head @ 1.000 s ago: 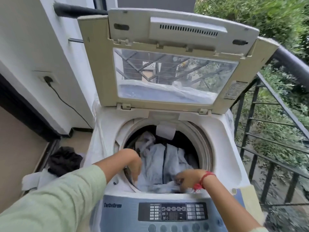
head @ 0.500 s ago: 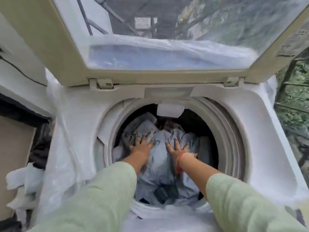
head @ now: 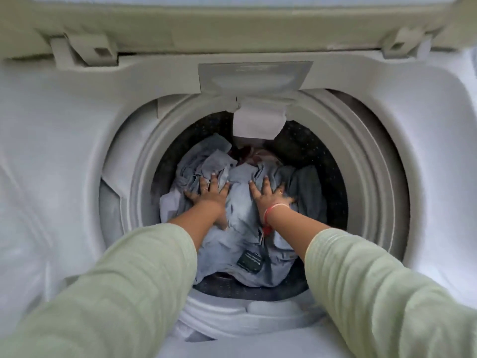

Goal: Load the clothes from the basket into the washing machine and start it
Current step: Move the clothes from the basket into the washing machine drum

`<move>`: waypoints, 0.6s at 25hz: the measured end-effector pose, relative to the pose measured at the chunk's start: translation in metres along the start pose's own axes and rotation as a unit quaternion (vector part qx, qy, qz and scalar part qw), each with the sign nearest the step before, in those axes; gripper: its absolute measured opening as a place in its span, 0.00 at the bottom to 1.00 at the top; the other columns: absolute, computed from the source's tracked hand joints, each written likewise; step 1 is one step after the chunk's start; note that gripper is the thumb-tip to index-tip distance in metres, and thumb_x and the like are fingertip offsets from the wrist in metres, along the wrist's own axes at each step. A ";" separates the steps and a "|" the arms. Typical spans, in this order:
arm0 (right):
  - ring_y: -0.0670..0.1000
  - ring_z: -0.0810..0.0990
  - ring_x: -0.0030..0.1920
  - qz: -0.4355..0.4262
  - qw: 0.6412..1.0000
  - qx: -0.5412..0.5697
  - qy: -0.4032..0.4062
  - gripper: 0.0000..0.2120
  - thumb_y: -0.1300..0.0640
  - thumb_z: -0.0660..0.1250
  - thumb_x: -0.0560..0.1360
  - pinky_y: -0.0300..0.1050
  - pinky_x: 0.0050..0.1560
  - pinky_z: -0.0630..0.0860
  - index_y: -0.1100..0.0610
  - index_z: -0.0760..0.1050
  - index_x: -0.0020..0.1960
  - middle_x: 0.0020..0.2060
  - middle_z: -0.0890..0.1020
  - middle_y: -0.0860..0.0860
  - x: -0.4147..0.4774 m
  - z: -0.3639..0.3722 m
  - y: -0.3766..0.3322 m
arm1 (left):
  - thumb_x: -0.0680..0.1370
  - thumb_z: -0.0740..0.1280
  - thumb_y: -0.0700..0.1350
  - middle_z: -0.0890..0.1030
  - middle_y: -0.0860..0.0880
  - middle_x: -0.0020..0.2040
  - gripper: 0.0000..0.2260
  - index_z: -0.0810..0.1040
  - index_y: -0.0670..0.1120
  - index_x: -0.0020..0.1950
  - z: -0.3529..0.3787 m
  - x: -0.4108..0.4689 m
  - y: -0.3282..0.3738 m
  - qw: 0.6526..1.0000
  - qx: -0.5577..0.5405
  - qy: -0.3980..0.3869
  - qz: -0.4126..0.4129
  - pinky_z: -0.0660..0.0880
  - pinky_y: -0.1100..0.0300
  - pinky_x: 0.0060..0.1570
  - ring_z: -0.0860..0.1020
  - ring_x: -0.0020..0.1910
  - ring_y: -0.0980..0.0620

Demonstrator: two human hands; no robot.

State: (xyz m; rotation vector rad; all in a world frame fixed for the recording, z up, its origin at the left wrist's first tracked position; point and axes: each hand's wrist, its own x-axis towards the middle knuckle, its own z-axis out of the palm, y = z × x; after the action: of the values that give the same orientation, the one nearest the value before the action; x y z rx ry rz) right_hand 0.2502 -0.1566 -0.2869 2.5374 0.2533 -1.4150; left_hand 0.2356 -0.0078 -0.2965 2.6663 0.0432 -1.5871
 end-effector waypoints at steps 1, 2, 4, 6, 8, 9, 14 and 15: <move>0.68 0.43 0.74 -0.014 1.000 0.006 -0.026 0.53 0.57 0.71 0.71 0.73 0.64 0.60 0.44 0.31 0.74 0.75 0.32 0.52 -0.007 -0.011 0.004 | 0.67 0.73 0.60 0.31 0.47 0.75 0.53 0.34 0.56 0.75 -0.006 -0.006 0.001 0.999 -0.023 -0.020 0.011 0.48 0.29 0.68 0.36 0.75 0.39; 0.68 0.45 0.74 -0.030 0.999 0.015 -0.042 0.53 0.57 0.72 0.70 0.70 0.65 0.62 0.45 0.32 0.75 0.74 0.32 0.52 -0.019 -0.024 0.009 | 0.68 0.71 0.61 0.37 0.46 0.77 0.50 0.39 0.53 0.77 -0.016 -0.016 0.001 0.998 -0.040 -0.037 0.028 0.51 0.34 0.70 0.42 0.76 0.40; 0.67 0.54 0.73 -0.065 0.997 0.042 -0.029 0.48 0.58 0.69 0.71 0.61 0.65 0.68 0.48 0.37 0.77 0.75 0.36 0.56 -0.050 -0.052 0.019 | 0.72 0.67 0.61 0.55 0.44 0.77 0.41 0.53 0.47 0.77 -0.042 -0.045 0.002 0.995 -0.045 -0.054 0.072 0.61 0.47 0.70 0.58 0.74 0.42; 0.65 0.64 0.70 -0.106 0.989 0.092 0.043 0.42 0.53 0.68 0.72 0.55 0.66 0.69 0.51 0.46 0.77 0.75 0.49 0.60 -0.087 -0.076 0.028 | 0.74 0.66 0.58 0.67 0.42 0.71 0.31 0.65 0.46 0.72 -0.066 -0.083 0.004 0.992 -0.063 0.016 0.107 0.68 0.52 0.64 0.68 0.68 0.43; 0.63 0.65 0.69 -0.149 0.962 0.180 0.144 0.40 0.49 0.69 0.72 0.53 0.67 0.67 0.51 0.51 0.76 0.73 0.55 0.59 -0.129 -0.091 0.031 | 0.73 0.67 0.55 0.68 0.42 0.69 0.26 0.67 0.50 0.70 -0.082 -0.126 -0.001 0.971 -0.107 0.186 0.108 0.67 0.49 0.63 0.64 0.69 0.41; 0.62 0.64 0.70 -0.169 0.936 0.231 0.204 0.39 0.49 0.70 0.72 0.52 0.68 0.66 0.51 0.52 0.76 0.73 0.55 0.59 -0.147 -0.094 0.030 | 0.73 0.67 0.53 0.66 0.42 0.70 0.26 0.67 0.51 0.70 -0.089 -0.148 -0.005 0.948 -0.130 0.271 0.107 0.64 0.46 0.66 0.60 0.71 0.41; 0.57 0.66 0.68 -0.237 0.797 0.361 0.421 0.30 0.55 0.70 0.73 0.54 0.65 0.69 0.53 0.63 0.71 0.69 0.61 0.56 -0.240 -0.098 -0.003 | 0.73 0.65 0.47 0.63 0.46 0.72 0.22 0.70 0.51 0.67 -0.102 -0.274 -0.036 0.830 -0.242 0.477 0.156 0.55 0.46 0.71 0.50 0.76 0.44; 0.56 0.70 0.65 -0.253 0.766 0.387 0.447 0.27 0.55 0.70 0.73 0.53 0.62 0.72 0.52 0.65 0.69 0.66 0.63 0.54 -0.261 -0.098 -0.014 | 0.73 0.65 0.47 0.65 0.46 0.72 0.21 0.71 0.51 0.66 -0.093 -0.297 -0.049 0.799 -0.263 0.515 0.167 0.54 0.47 0.72 0.51 0.76 0.44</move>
State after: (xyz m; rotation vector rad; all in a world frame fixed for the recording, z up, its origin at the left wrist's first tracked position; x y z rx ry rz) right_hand 0.1906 -0.1266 -0.0157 3.9261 0.6500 -0.1969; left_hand 0.1736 0.0443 0.0084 2.4899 0.0318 0.1063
